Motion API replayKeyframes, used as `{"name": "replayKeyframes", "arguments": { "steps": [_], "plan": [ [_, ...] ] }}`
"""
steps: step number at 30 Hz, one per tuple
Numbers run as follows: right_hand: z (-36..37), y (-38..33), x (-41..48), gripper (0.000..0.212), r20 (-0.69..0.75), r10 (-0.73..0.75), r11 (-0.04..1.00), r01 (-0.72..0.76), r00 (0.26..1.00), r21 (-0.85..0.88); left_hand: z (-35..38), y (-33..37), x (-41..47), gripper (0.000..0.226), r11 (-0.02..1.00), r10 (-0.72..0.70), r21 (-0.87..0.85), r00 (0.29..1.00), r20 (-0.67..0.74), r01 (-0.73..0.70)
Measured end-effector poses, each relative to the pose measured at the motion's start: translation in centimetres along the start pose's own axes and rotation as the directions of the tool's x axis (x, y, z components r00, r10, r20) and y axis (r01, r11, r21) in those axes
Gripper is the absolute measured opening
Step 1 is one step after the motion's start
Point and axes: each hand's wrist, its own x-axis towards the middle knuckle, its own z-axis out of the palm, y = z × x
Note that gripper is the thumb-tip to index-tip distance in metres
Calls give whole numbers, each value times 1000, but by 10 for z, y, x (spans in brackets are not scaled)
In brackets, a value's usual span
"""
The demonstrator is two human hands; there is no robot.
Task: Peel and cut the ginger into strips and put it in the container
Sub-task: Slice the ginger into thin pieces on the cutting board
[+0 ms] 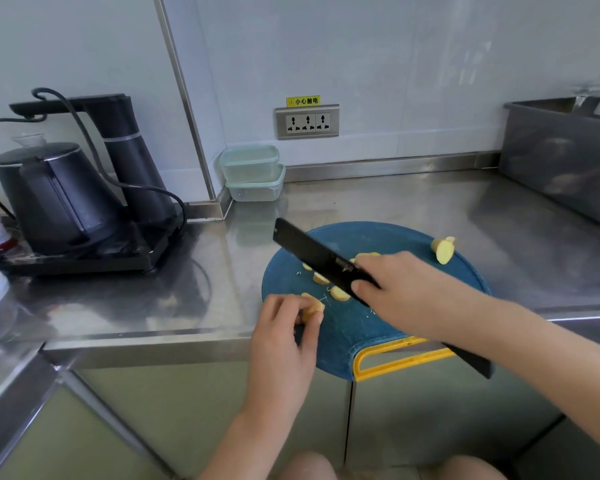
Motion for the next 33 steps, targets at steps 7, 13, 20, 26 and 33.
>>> {"name": "replayKeyframes", "arguments": {
  "steps": [7, 13, 20, 26, 33],
  "plan": [
    [21, -9, 1, 18, 28, -87, 985, 90, 996, -146, 3, -5, -1, 11, 1000, 30, 6, 999, -29, -30],
    [24, -7, 2, 21, 38, -78, 988, 82, 996, -129, 4, -6, -2, 14, 999, 31, 7, 999, -21, -31],
    [26, -7, 2, 18, 67, -87, 986, 96, 994, -139, 4, -9, -1, 12, 998, 53, 22, 999, -12, -53],
    [26, -7, 3, 19, 117, -81, 975, 103, 990, -197, 3, -14, 1, 6, 994, 107, 35, 994, -8, -106],
    [26, -18, 13, 18, 201, -1, 949, 65, 980, -309, -2, -21, 5, 8, 990, 140, 18, 989, 46, -141]
  ]
}}
